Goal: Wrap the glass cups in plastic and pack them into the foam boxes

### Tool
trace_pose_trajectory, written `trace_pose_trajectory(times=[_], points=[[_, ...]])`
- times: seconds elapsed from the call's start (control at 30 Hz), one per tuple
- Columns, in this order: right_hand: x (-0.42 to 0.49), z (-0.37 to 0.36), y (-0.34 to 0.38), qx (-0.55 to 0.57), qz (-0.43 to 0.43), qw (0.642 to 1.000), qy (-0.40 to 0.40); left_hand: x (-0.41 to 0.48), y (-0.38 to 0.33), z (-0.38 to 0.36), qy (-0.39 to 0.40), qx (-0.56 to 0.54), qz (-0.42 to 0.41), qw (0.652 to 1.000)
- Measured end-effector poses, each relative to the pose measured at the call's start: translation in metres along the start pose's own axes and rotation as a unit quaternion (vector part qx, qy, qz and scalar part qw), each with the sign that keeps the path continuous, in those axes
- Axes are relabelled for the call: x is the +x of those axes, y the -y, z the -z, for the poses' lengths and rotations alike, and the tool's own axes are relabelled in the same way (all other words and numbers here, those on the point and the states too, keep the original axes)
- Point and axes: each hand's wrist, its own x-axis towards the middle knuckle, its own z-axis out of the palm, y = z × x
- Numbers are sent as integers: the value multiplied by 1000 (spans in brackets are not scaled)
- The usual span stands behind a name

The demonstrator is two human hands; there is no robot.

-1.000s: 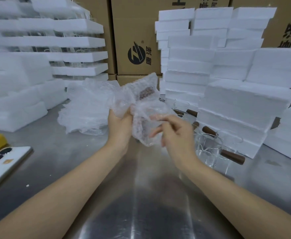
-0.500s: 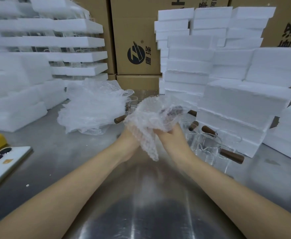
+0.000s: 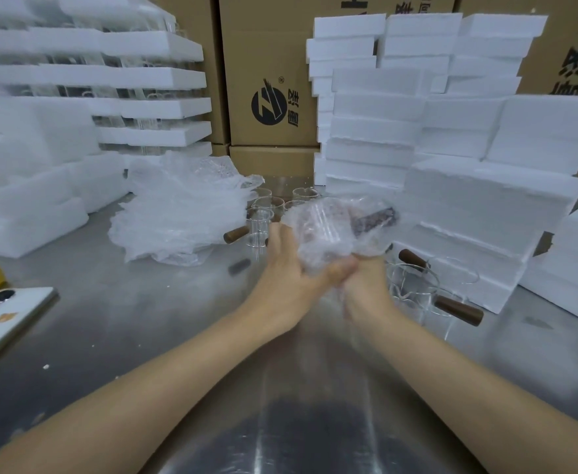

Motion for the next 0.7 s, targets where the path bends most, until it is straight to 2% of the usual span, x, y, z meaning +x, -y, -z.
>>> trace_pose_trajectory(times=[0.13, 0.3, 0.37, 0.5, 0.6, 0.63, 0.7], points=[[-6, -6, -6, -62, 47, 994, 79, 3, 4, -4, -120, -120, 12, 985], [-11, -8, -11, -107, 50, 974, 191, 11, 9, 0, -123, -219, 10, 968], [-13, -6, -14, -143, 61, 965, 213, 11, 7, 2, -126, -195, 5, 973], [-9, -4, -13, -245, 99, 953, 149, 10, 9, -1, -149, -170, 57, 972], [-4, 0, -8, -199, 79, 974, 75, 10, 15, -8, -89, -100, 83, 987], [-2, 3, -7, -183, 72, 979, 54, 7, 16, -10, -63, -77, 72, 993], [2, 4, -4, -173, 55, 983, 21, 2, 12, -8, -64, -48, 7, 997]])
